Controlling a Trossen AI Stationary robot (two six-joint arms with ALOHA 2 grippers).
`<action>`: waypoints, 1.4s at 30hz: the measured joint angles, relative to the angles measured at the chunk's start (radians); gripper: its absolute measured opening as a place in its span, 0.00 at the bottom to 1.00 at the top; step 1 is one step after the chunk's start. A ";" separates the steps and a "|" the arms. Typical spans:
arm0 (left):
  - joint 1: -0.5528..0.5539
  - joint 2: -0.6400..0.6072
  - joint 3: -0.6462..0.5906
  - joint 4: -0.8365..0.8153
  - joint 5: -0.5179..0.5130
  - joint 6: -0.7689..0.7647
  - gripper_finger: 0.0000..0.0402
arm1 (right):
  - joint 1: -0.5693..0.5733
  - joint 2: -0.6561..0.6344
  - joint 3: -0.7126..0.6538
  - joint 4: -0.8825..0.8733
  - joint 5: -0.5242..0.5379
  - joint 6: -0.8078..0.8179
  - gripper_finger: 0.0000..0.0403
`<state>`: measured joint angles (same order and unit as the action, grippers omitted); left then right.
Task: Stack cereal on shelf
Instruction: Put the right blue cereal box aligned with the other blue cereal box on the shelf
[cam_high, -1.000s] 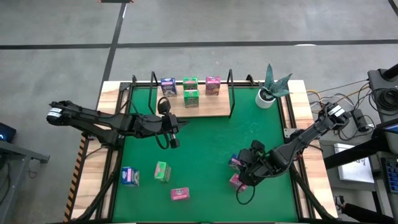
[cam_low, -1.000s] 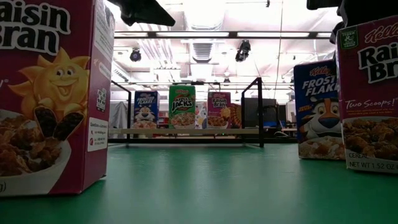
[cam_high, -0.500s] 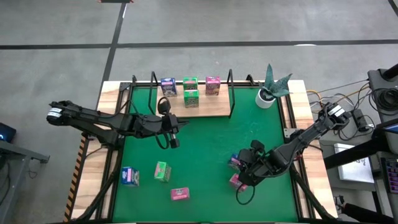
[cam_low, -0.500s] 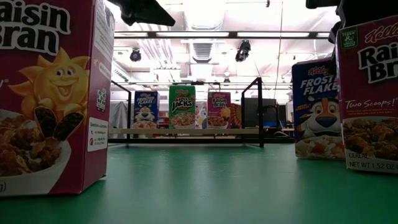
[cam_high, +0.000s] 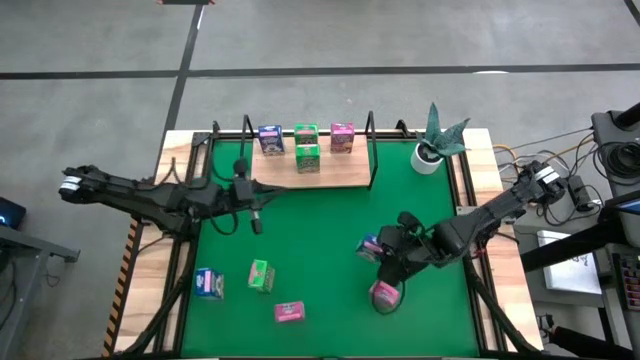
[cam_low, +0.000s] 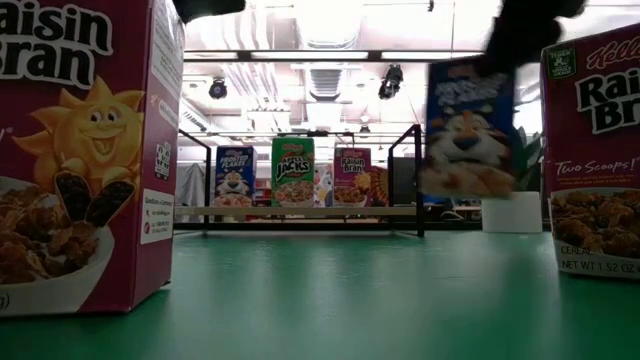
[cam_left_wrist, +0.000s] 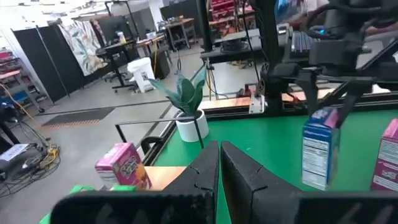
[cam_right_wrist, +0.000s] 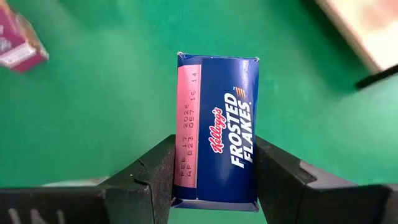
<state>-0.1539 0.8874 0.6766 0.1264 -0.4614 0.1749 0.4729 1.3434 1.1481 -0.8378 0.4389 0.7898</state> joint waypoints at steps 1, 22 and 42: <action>0.000 -0.021 -0.008 0.000 0.000 0.002 0.00 | -0.020 0.000 0.015 0.008 -0.001 -0.033 0.43; 0.000 -0.255 -0.132 0.093 0.000 0.038 0.00 | -0.482 0.049 0.141 0.617 -0.276 -0.755 0.43; 0.000 -0.242 -0.132 0.139 0.000 0.043 0.00 | -0.618 0.493 0.571 0.532 -0.316 -1.008 0.43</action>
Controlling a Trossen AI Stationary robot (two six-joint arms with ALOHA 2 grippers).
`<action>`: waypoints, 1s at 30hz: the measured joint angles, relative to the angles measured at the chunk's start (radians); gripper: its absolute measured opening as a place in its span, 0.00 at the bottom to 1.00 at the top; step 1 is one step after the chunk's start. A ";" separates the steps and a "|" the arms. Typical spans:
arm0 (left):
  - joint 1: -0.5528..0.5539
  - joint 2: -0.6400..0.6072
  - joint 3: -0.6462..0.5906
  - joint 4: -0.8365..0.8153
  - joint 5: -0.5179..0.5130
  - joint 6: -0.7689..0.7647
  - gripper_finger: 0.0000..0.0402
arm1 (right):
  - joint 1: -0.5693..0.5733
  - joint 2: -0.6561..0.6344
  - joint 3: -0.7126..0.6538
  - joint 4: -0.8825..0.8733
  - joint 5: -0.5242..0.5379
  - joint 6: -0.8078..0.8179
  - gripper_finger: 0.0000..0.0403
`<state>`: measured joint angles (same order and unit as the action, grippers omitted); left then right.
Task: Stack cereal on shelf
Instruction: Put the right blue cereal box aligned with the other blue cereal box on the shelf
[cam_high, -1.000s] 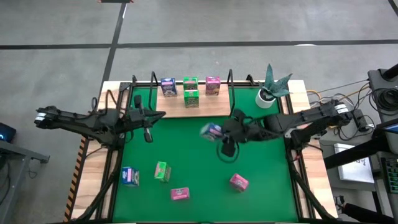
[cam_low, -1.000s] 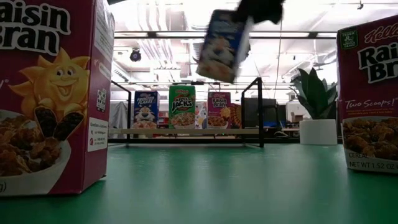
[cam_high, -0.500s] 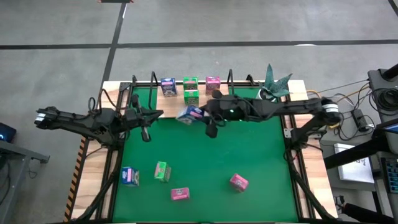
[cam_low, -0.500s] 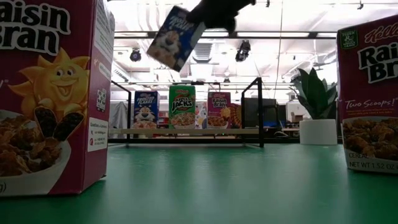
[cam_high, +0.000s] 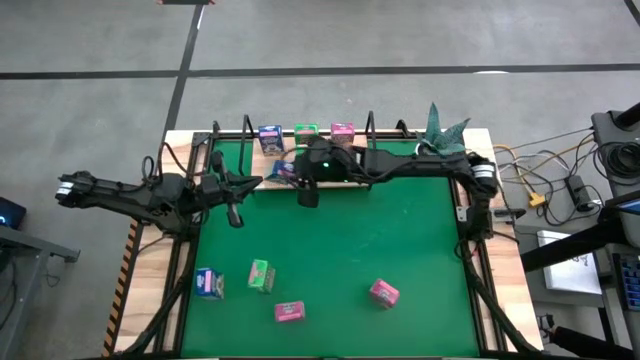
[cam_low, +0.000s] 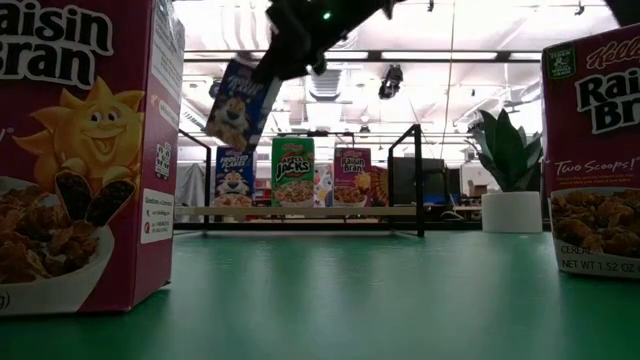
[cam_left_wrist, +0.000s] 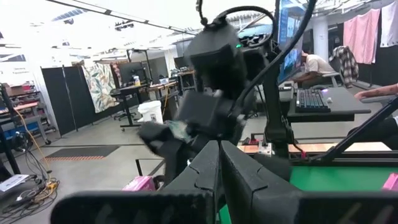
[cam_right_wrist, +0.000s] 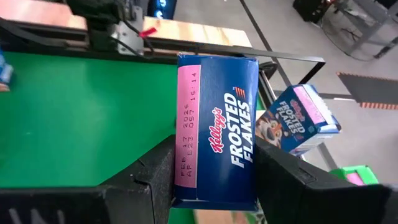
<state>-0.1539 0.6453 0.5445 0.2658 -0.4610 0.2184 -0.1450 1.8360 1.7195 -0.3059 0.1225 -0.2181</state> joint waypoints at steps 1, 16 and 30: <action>0.000 0.002 0.000 0.001 0.000 0.000 0.00 | -0.005 0.021 0.023 -0.008 0.000 -0.007 0.43; 0.000 0.002 0.000 0.000 0.000 0.005 0.00 | -0.061 0.310 0.334 -0.178 0.001 -0.021 0.43; 0.000 0.002 0.000 0.000 0.000 0.005 0.00 | -0.089 0.366 0.419 -0.232 -0.073 0.019 0.43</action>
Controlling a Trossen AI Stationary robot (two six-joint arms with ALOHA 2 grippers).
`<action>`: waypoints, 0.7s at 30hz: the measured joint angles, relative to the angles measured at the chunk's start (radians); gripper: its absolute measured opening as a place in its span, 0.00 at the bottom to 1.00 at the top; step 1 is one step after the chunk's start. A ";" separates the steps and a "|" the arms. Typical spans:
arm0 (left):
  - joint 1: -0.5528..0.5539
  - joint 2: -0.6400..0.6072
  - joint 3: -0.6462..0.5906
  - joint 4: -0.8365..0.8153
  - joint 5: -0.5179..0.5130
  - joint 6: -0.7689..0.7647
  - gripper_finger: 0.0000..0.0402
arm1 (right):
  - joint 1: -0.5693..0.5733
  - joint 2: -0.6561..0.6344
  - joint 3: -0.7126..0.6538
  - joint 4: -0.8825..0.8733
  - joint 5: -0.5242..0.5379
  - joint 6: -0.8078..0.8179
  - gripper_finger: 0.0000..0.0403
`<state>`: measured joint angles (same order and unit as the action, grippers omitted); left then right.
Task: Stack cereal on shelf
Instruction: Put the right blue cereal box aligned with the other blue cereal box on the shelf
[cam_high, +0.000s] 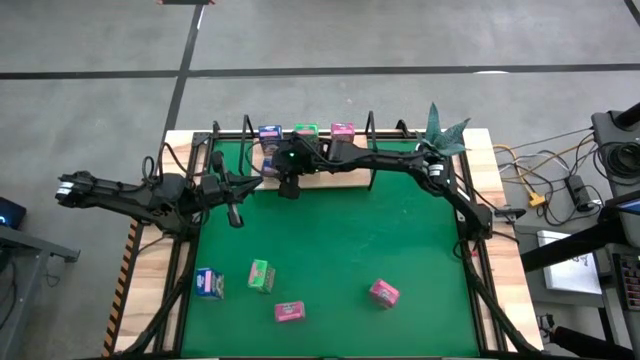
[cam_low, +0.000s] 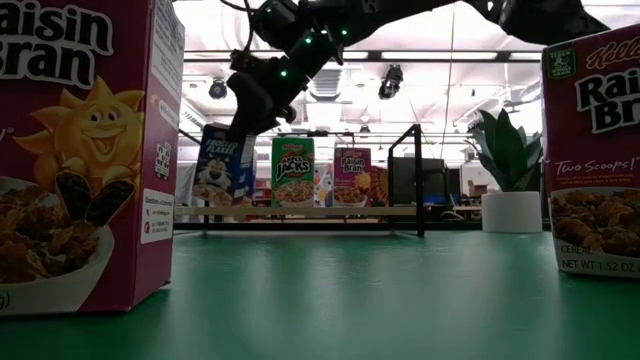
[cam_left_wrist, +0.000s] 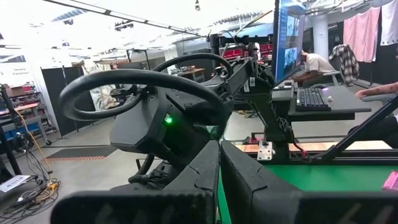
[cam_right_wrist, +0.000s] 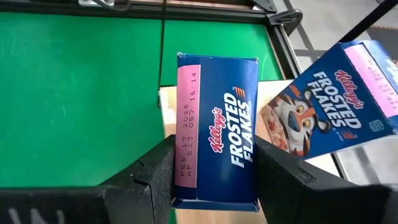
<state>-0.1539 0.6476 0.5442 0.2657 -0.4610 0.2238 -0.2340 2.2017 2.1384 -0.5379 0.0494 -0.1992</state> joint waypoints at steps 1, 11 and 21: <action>0.000 0.000 0.000 0.000 0.000 0.000 0.00 | -0.003 0.000 0.000 -0.002 -0.002 0.003 0.43; 0.000 0.000 0.000 0.000 0.000 0.000 0.00 | -0.008 0.000 -0.002 -0.001 0.000 -0.046 0.42; 0.000 0.001 0.000 0.000 0.000 0.000 0.00 | -0.012 0.000 -0.003 0.000 0.002 -0.037 0.51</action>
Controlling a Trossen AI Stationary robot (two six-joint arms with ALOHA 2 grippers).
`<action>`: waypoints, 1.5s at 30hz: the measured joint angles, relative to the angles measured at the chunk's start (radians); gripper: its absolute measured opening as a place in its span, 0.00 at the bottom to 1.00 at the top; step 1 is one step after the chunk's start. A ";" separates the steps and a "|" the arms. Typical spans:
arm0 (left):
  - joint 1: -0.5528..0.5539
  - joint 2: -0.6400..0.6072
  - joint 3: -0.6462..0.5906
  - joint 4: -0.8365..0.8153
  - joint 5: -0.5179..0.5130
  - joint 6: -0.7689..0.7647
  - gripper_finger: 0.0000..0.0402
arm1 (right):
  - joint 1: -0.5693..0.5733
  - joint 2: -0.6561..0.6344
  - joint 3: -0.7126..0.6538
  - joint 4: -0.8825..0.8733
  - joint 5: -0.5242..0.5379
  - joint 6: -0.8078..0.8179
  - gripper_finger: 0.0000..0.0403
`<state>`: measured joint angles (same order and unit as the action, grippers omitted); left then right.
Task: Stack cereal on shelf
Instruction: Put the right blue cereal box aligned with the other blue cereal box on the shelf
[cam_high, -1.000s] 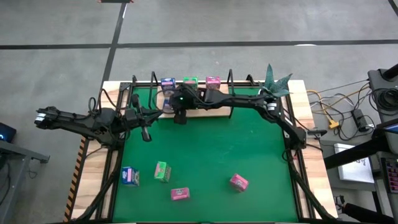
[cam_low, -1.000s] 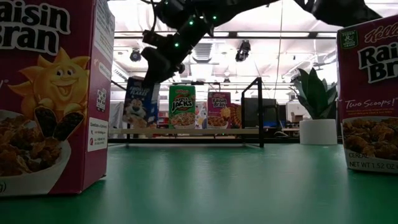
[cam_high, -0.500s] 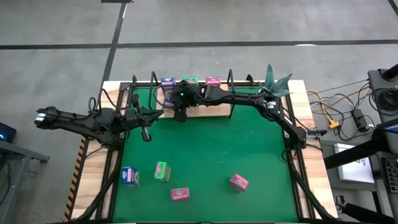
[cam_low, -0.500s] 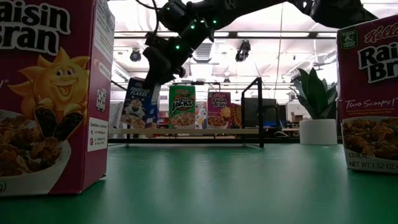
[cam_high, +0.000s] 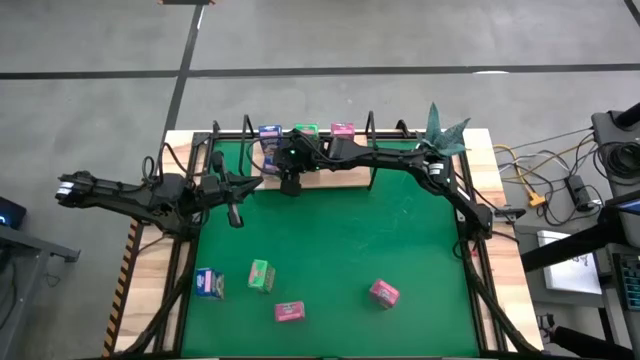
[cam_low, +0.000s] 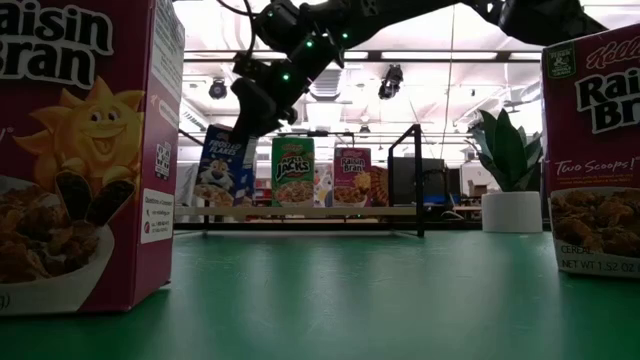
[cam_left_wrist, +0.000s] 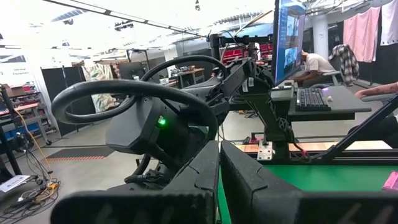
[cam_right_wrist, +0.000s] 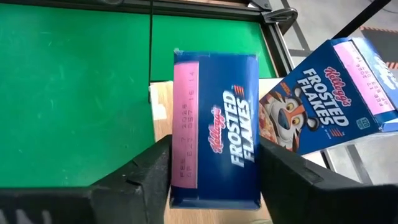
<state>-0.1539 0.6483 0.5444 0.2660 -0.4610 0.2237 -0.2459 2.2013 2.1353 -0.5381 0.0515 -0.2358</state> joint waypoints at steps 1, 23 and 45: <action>0.000 0.000 0.000 0.000 0.000 0.000 0.00 | 0.000 0.000 0.000 0.000 0.000 0.000 0.52; 0.000 0.001 0.000 -0.024 0.000 0.000 0.00 | 0.059 -0.134 0.006 -0.158 0.006 -0.018 0.45; 0.002 0.105 0.025 -0.029 0.000 -0.047 0.00 | 0.299 -0.729 -1.015 0.495 0.024 0.009 0.12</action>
<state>-0.1524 0.7535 0.5692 0.2365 -0.4606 0.1768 0.0528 1.4722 1.1203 -0.0433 0.0752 -0.2268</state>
